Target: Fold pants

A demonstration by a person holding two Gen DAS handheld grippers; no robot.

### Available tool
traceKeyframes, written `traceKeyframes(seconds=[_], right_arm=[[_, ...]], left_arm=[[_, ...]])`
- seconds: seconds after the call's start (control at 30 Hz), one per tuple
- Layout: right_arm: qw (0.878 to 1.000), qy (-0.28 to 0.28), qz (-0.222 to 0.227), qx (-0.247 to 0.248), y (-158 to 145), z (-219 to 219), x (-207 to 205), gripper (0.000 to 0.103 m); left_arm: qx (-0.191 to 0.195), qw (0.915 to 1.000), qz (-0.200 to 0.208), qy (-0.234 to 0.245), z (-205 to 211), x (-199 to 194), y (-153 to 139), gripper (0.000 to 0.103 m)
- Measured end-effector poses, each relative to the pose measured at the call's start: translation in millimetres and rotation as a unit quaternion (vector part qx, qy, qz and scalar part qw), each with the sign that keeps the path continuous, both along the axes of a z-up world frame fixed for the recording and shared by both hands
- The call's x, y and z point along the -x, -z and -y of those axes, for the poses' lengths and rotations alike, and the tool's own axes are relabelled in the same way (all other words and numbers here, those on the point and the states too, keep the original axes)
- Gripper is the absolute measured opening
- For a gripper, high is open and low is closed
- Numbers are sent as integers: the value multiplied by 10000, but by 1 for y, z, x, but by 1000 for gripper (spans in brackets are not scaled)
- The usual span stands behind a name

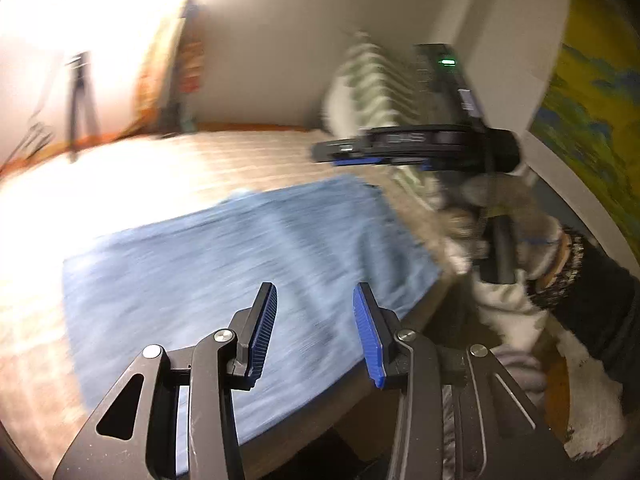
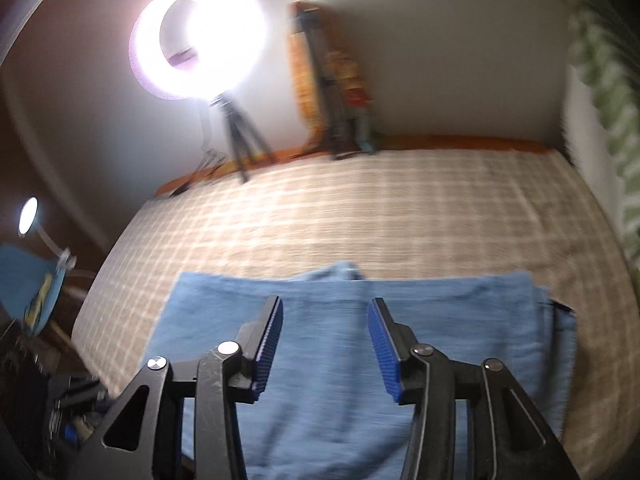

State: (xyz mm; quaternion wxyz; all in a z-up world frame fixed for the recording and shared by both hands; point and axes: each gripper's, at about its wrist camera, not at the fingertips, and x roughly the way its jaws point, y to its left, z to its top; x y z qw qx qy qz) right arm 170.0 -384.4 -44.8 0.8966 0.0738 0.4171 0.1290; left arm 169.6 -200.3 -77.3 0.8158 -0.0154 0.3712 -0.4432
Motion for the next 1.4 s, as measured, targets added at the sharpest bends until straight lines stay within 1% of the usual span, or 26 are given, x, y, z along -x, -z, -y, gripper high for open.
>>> traceKeyframes(seconds=[0.13, 0.3, 0.37, 0.5, 0.63, 0.73, 0.97, 1.1, 1.2, 1.3, 1.4], right_arm=[[9989, -432, -32, 175, 3, -50, -2, 43], [9971, -736, -126, 150, 11, -91, -7, 43], [9960, -858, -195, 121, 17, -109, -11, 41], [9934, -1083, -360, 120, 30, -143, -18, 40], [9893, -1308, -624, 193, 47, -180, -24, 40], [9857, -1445, -846, 203, 58, -201, -31, 40], [9782, -1533, -1378, 265, 80, -240, -55, 41], [9727, -1465, -1740, 456, 93, -261, -71, 41], [9669, -1452, -1936, 811, 103, -280, -77, 42], [9606, -1534, -2010, 1153, 107, -298, -79, 44], [9497, -1648, -2128, 1600, 112, -319, -79, 50]], left_arm=[[-43, 9986, -144, -505, -44, -7, 19, 38], [-264, 9949, -150, -964, -81, -7, 40, 38], [-315, 9933, -199, -1090, -91, -7, 47, 38], [-511, 9907, -254, -1235, -99, -6, 60, 38], [-906, 9891, -180, -1148, -92, 0, 77, 38], [-1021, 9881, -189, -1137, -93, 8, 84, 38], [-870, 9892, -258, -1151, -106, 11, 90, 38], [-743, 9902, -312, -1144, -111, 12, 91, 38], [-636, 9908, -365, -1140, -115, 12, 92, 38], [-509, 9913, -433, -1130, -120, 12, 93, 38], [-334, 9914, -560, -1132, -125, 11, 93, 38]])
